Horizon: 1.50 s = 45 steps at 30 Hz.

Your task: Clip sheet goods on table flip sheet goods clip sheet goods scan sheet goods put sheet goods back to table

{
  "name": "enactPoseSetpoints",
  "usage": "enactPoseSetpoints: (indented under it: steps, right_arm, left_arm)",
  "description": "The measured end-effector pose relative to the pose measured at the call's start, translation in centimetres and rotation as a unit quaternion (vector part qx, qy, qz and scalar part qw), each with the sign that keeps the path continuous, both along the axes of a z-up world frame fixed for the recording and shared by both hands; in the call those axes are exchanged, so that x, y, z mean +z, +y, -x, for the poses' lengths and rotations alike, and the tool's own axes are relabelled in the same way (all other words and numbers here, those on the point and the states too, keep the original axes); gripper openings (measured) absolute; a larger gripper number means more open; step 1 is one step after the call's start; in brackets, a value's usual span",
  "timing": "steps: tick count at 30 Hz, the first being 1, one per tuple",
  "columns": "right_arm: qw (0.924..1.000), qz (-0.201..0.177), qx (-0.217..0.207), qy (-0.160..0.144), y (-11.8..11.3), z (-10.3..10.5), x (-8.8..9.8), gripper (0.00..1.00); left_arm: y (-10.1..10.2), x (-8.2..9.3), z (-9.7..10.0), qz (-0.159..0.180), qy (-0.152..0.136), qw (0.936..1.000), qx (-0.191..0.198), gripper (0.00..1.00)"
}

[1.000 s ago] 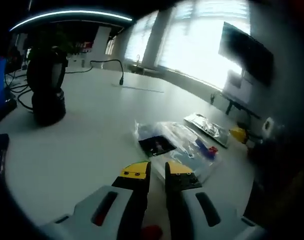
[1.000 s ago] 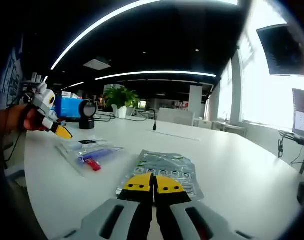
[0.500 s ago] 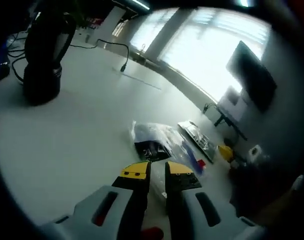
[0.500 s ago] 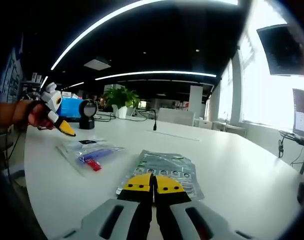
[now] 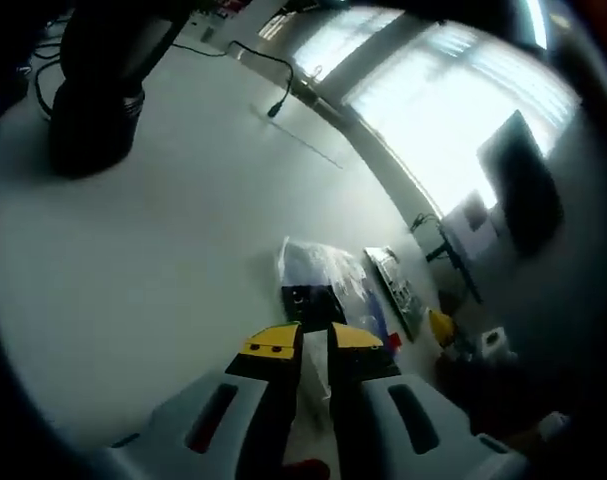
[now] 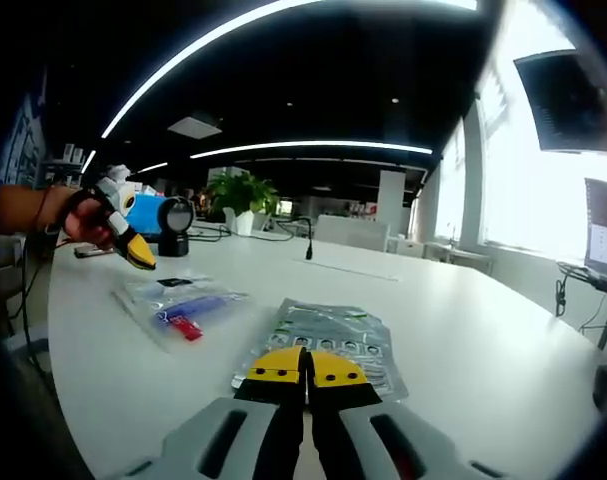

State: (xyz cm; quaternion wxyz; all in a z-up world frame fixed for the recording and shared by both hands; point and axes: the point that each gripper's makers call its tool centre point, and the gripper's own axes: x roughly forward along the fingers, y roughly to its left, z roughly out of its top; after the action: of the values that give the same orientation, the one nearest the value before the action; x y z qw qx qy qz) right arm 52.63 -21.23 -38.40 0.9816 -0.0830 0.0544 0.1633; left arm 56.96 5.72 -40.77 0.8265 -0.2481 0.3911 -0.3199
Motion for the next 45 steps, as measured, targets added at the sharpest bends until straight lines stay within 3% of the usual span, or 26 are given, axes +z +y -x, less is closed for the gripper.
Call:
enactPoseSetpoints:
  steps: [8, 12, 15, 31, 38, 45]
  right_arm:
    - [1.0000, -0.001, 0.000, 0.000, 0.0, 0.0, 0.0, 0.00]
    - [1.0000, -0.005, 0.000, 0.000, 0.1, 0.0, 0.1, 0.00]
    - [1.0000, -0.007, 0.002, 0.000, 0.1, 0.0, 0.1, 0.00]
    - [1.0000, -0.005, 0.001, -0.001, 0.1, 0.1, 0.1, 0.00]
    - [1.0000, -0.008, 0.001, -0.003, 0.0, 0.0, 0.1, 0.00]
    - [1.0000, -0.008, 0.002, -0.002, 0.1, 0.2, 0.1, 0.00]
  left_arm:
    - [-1.2, -0.2, 0.6, -0.017, 0.040, 0.9989, -0.018, 0.04]
    - [-0.9, -0.8, 0.5, -0.039, 0.052, 0.9977, -0.022, 0.05]
    - [-0.6, -1.0, 0.1, -0.037, 0.062, 0.9973, -0.013, 0.06]
    - [-1.2, -1.5, 0.0, -0.098, 0.089, 0.9909, -0.026, 0.10]
    - [-1.2, -1.5, -0.3, -0.092, 0.100, 0.9905, -0.023, 0.10]
    - [-0.6, -1.9, -0.7, -0.060, 0.117, 0.9913, -0.004, 0.04]
